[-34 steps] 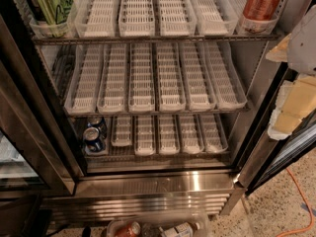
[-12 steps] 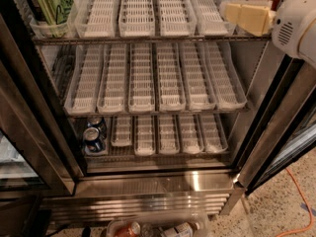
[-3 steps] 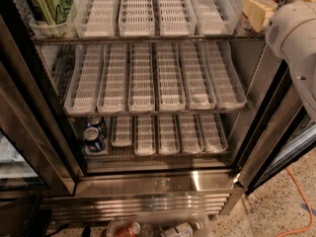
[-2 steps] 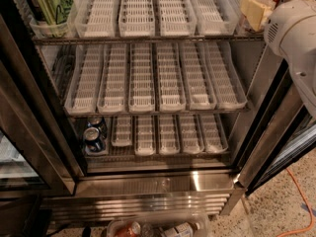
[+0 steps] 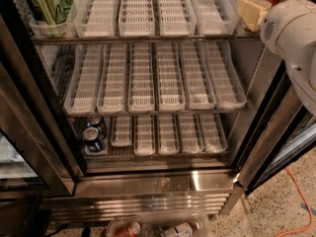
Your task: Pick coke can from top shelf of fridge
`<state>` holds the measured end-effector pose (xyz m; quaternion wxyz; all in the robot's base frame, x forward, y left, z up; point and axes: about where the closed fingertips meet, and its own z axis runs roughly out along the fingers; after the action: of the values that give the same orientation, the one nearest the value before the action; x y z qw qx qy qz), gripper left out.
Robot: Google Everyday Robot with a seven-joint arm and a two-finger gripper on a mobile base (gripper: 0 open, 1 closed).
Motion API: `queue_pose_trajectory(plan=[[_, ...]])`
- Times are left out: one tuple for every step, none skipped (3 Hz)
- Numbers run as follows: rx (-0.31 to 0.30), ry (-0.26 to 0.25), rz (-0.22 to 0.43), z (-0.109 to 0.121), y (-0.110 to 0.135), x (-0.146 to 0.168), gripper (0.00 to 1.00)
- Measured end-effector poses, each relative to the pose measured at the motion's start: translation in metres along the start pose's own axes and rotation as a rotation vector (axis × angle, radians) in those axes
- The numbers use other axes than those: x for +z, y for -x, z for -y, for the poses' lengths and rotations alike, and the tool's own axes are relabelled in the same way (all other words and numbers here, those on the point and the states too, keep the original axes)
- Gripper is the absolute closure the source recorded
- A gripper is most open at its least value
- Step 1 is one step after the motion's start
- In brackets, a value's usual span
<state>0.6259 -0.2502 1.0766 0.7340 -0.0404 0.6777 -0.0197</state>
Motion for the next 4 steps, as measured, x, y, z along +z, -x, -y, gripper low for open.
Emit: queue_pose_trajectory(plan=[[0.008, -0.002, -0.009, 0.001, -0.001, 0.005, 0.31], [0.032, -0.006, 0.008, 0.003, 0.009, 0.014, 0.30], [0.049, -0.015, 0.014, 0.006, 0.013, 0.019, 0.31], [0.056, -0.020, 0.000, 0.008, 0.007, 0.021, 0.31]])
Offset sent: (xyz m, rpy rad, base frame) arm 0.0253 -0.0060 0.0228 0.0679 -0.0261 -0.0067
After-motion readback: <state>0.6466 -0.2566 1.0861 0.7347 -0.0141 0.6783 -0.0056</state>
